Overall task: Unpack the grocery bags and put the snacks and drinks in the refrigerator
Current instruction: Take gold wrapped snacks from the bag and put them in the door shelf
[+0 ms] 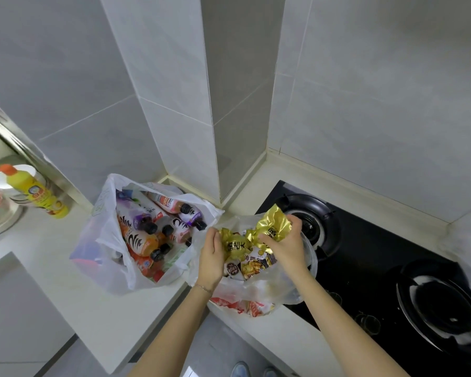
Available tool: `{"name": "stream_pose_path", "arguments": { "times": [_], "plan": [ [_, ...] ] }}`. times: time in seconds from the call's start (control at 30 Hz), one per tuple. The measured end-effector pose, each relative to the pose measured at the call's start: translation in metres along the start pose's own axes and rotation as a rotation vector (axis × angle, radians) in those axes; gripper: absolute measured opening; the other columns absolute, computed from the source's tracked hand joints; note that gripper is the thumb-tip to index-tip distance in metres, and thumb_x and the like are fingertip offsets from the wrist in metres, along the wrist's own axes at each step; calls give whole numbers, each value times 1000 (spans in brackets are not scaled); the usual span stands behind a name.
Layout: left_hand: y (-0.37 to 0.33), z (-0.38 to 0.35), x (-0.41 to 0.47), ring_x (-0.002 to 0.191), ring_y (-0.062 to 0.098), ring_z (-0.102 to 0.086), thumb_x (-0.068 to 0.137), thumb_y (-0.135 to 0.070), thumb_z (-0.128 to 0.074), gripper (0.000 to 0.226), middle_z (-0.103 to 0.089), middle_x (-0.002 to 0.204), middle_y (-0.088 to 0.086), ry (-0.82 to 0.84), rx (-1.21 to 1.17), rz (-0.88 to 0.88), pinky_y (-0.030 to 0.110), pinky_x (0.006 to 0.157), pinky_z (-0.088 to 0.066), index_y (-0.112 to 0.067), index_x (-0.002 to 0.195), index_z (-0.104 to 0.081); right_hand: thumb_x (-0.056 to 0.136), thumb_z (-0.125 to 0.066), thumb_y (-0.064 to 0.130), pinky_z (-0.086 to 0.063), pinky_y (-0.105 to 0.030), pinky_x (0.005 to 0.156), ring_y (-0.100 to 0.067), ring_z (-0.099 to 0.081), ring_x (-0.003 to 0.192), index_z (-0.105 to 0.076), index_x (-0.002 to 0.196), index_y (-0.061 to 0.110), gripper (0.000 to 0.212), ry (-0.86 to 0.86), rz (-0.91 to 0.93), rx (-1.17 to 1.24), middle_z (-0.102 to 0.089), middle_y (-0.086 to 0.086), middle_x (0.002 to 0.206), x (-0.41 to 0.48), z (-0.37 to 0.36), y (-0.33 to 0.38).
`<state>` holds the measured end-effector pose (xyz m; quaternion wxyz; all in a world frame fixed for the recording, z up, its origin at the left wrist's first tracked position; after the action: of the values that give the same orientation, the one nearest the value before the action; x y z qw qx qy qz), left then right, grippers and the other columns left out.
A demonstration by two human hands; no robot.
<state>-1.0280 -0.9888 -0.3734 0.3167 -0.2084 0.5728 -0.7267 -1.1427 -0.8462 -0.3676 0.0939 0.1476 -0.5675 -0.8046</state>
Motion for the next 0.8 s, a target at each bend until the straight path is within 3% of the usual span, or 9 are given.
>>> {"name": "stream_pose_path", "arguments": {
  "times": [0.1,0.2,0.27,0.33,0.4,0.47,0.53,0.67,0.8],
  "plan": [
    [-5,11,-1,73,6,-39,106,-21,-30,22,-38,83,0,-15,-117,48,29,81,-37,-14,88,-41,72,-84,16,-46,-20,77,-4,-58,95,-30,128,22,78,-41,-34,119,-58,7,107,-6,3,10],
    [-9,24,-3,85,22,-47,99,-38,-38,24,-44,90,6,-11,-285,162,54,91,-48,-19,87,-45,74,-82,19,-45,-22,80,-2,-56,96,-29,125,26,74,16,-48,184,-54,10,108,-11,3,24],
    [-20,34,-12,97,30,-59,102,-34,-39,21,-53,101,10,-5,-453,233,61,88,-51,-18,94,-50,76,-81,20,-50,-28,84,-3,-57,95,-31,122,28,69,73,-49,246,-52,13,105,-16,0,34],
    [-31,41,-26,106,34,-63,103,-31,-40,23,-59,114,13,-1,-616,255,57,83,-55,-12,110,-51,75,-82,23,-54,-38,91,-11,-61,99,-34,123,25,69,117,-41,291,-56,8,107,-21,-2,42],
    [-38,49,-41,112,35,-63,99,-39,-47,43,-61,126,16,32,-705,268,52,85,-55,-6,126,-48,73,-84,28,-54,-44,91,-14,-64,100,-35,124,25,71,166,-19,311,-59,6,107,-29,-3,49],
    [-43,53,-61,118,33,-60,94,-41,-58,55,-60,130,17,59,-714,258,47,92,-53,-1,130,-48,64,-85,43,-55,-48,89,-15,-65,98,-35,120,32,76,210,-7,294,-62,8,106,-38,-1,51],
    [-46,52,-86,116,32,-61,86,-31,-71,56,-59,130,19,16,-640,228,45,96,-52,2,127,-51,56,-82,52,-55,-49,87,-16,-66,96,-34,116,36,79,258,22,243,-61,8,106,-50,7,53],
    [-45,37,-149,101,32,-68,78,-10,-76,42,-66,116,19,-215,-549,225,39,89,-56,-5,117,-60,64,-87,31,-56,-45,87,-18,-64,99,-31,121,27,80,395,43,222,-57,1,112,-79,26,48],
    [-37,27,-221,99,23,-68,78,-14,-78,38,-68,110,8,-419,-474,213,29,82,-57,-14,113,-64,67,-87,18,-55,-46,90,-17,-63,102,-29,124,24,82,504,20,258,-57,-3,116,-123,38,33]
  ]
}}
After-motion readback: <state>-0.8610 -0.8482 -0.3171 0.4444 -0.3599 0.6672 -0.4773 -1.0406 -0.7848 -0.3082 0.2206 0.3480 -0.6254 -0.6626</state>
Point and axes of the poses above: each hand's wrist, its own x-axis towards the middle knuckle, its own z-axis out of the back of the hand, y = z × x, the point moved 2 cm from there along x, towards the middle knuckle
